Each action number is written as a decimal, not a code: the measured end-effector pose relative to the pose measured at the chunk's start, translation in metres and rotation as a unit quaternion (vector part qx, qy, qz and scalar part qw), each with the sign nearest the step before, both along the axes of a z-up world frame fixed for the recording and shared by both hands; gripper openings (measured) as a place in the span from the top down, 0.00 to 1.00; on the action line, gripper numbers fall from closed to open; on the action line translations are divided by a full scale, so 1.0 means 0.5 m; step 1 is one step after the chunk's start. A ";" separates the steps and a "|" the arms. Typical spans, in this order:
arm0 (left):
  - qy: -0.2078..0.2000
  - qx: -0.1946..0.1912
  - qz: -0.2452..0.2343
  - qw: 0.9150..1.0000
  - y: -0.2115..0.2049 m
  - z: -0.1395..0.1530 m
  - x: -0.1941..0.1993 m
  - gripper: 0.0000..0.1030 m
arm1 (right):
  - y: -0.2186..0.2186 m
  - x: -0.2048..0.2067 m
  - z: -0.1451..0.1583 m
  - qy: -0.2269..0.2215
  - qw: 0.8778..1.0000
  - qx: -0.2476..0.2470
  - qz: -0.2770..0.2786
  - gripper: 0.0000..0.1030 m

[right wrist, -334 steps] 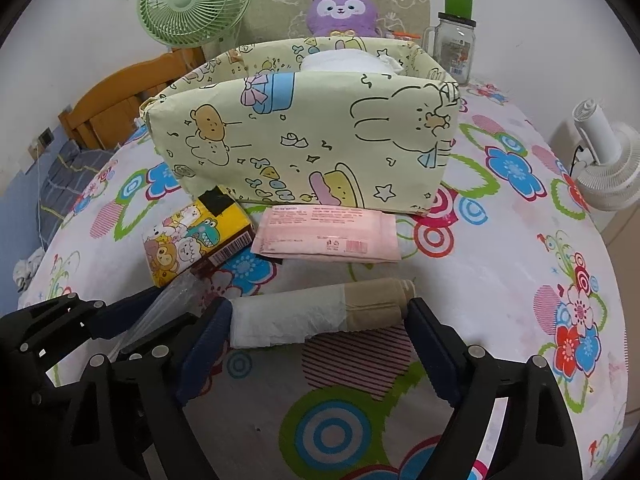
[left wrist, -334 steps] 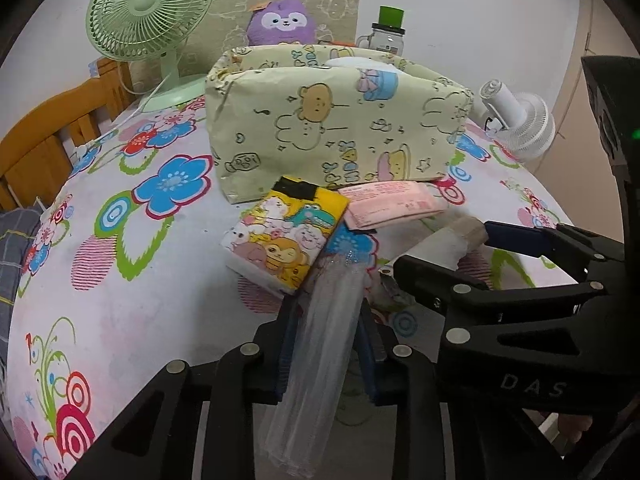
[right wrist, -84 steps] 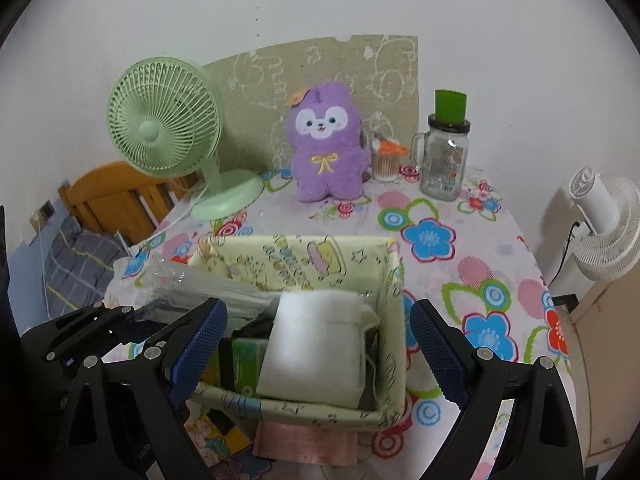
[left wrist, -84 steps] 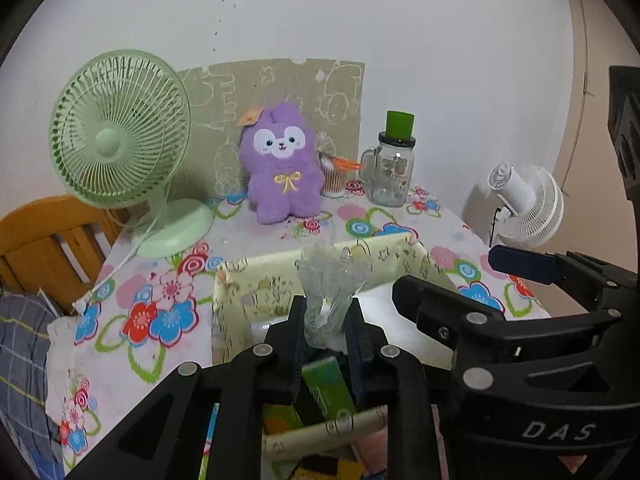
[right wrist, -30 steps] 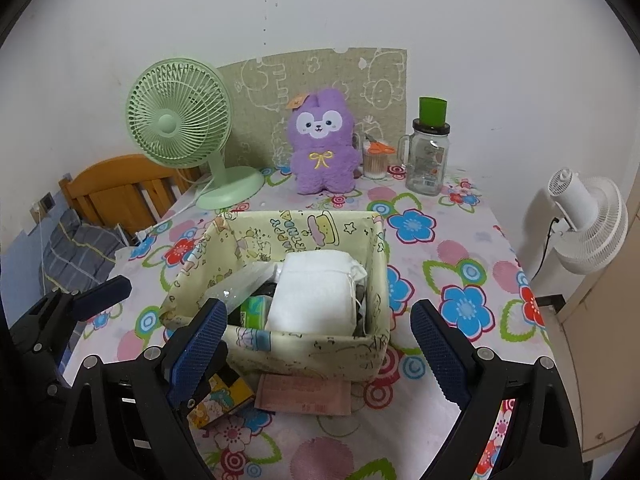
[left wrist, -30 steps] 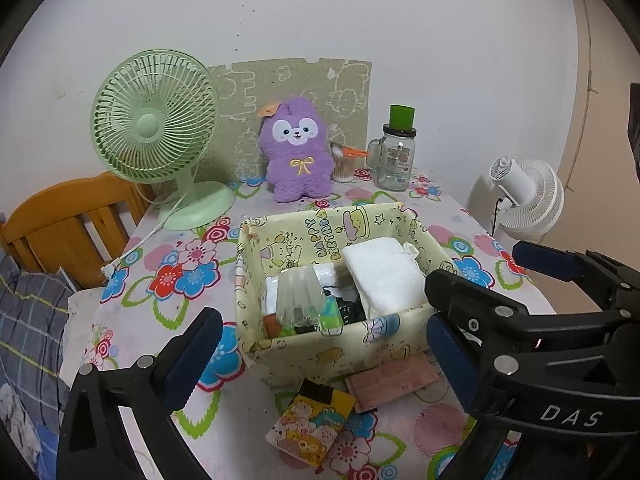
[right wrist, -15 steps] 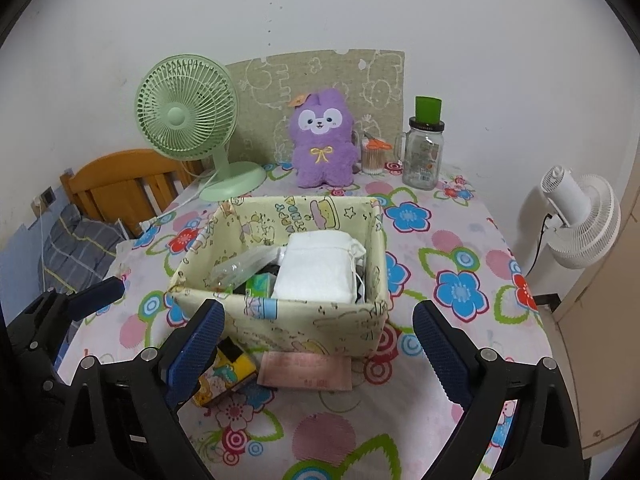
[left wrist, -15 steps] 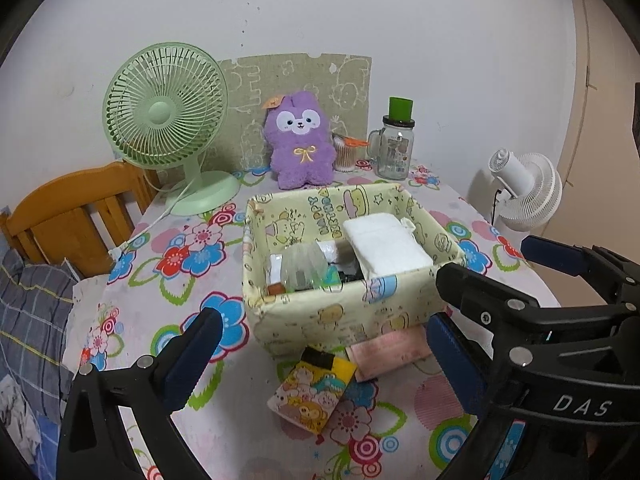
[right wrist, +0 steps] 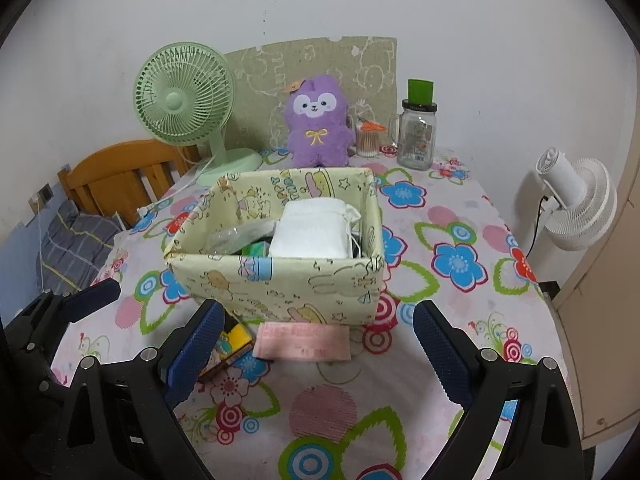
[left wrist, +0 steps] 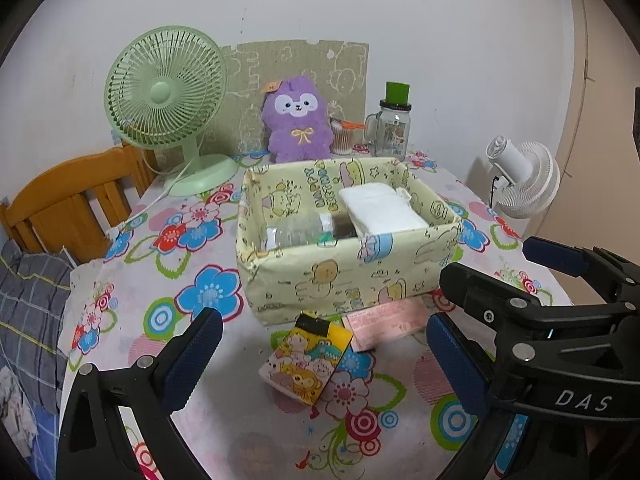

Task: Organize soft objects
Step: 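Lower both open tools toward the yellow cartoon pack and pink packet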

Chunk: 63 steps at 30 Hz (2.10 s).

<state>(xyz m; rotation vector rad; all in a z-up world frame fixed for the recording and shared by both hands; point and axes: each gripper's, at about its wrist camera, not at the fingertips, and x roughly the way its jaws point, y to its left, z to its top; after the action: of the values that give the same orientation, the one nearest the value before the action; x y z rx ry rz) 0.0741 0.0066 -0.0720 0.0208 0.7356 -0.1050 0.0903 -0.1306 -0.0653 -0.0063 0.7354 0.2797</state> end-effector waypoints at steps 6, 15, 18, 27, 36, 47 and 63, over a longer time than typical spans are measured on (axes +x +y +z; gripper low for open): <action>0.009 -0.004 0.001 1.000 0.002 -0.024 0.000 0.00 | 0.001 -0.003 -0.023 0.010 1.000 -0.001 0.002 0.06; 0.029 0.003 -0.003 1.000 0.000 -0.070 0.014 0.00 | 0.003 0.006 -0.065 0.028 1.000 -0.006 0.002 0.06; 0.036 0.002 -0.004 0.999 0.000 -0.083 0.020 0.00 | 0.006 0.013 -0.079 0.034 0.999 -0.009 0.002 0.06; 0.050 0.019 0.010 0.999 0.010 -0.121 0.039 0.02 | 0.014 0.040 -0.127 0.061 0.998 -0.018 0.000 0.06; 0.067 0.016 0.013 0.998 0.016 -0.150 0.055 0.07 | 0.036 0.054 -0.154 0.074 0.997 -0.032 0.008 0.06; 0.079 0.017 0.011 0.997 0.019 -0.166 0.064 0.28 | 0.051 0.075 -0.182 0.099 0.995 -0.019 0.014 0.06; 0.071 0.029 0.011 0.997 0.034 -0.170 0.052 0.38 | 0.081 0.101 -0.208 0.115 0.993 -0.033 0.010 0.06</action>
<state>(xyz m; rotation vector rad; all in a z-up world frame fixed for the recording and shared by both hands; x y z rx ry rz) 0.1001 0.0238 -0.1568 0.0602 0.8815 -0.0648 0.1411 -0.0902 -0.1695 -0.0447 0.9743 0.2788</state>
